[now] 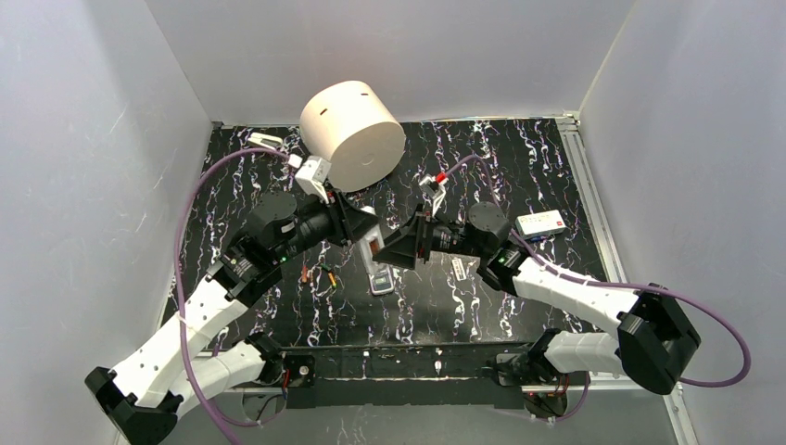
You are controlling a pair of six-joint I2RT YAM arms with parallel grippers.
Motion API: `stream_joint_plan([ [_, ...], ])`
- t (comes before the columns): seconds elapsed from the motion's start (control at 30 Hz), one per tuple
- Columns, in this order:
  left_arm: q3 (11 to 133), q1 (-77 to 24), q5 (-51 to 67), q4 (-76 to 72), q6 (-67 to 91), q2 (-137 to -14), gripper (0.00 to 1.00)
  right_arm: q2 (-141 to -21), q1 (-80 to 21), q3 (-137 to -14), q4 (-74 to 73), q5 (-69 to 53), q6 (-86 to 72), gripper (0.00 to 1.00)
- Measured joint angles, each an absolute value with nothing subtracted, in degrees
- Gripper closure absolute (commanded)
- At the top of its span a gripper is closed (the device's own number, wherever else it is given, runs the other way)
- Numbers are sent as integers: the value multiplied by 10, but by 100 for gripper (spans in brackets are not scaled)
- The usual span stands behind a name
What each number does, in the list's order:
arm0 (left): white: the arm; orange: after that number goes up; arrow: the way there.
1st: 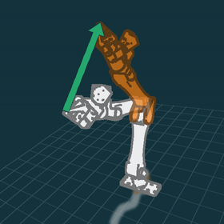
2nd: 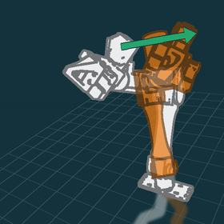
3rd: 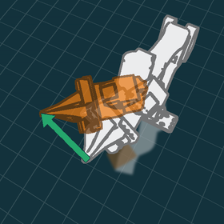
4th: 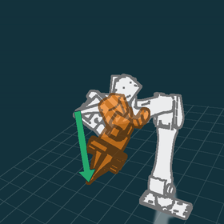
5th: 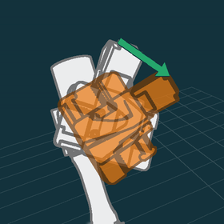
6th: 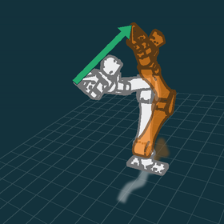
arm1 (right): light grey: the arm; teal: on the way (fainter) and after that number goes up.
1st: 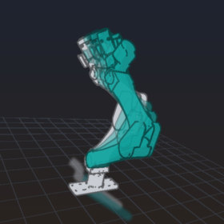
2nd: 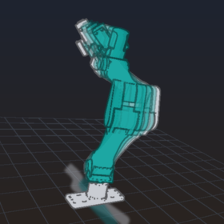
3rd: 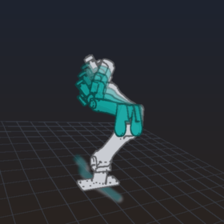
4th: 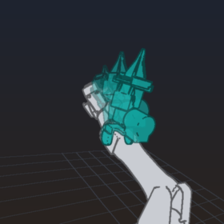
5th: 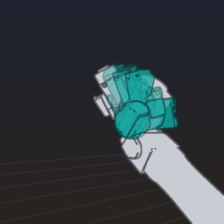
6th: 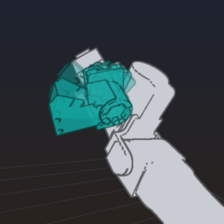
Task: Load the batteries into the remote control
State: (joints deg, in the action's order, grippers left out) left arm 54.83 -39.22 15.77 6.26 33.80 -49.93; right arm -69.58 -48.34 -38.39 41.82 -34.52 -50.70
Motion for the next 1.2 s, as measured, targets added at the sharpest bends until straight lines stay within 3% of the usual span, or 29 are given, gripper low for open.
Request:
stream_joint_plan([
  [0.17, 552, -392, -86, 164, 301, -494, 100, -702, -484, -436, 258, -246, -424, 16],
  [0.33, 552, -392, -303, 274, 297, -470, 100, -780, -526, -503, 157, -116, -378, 38],
  [0.47, 552, -392, -410, 366, 324, -433, 100, -889, -584, -590, 84, -16, -357, 51],
  [0.8, 552, -392, -531, 476, 336, -366, 100, -1122, -658, -813, -72, 131, -345, 46],
  [1.2, 548, -392, -578, 483, 308, -300, 100, -1236, -695, -932, -177, 179, -326, 44],
])
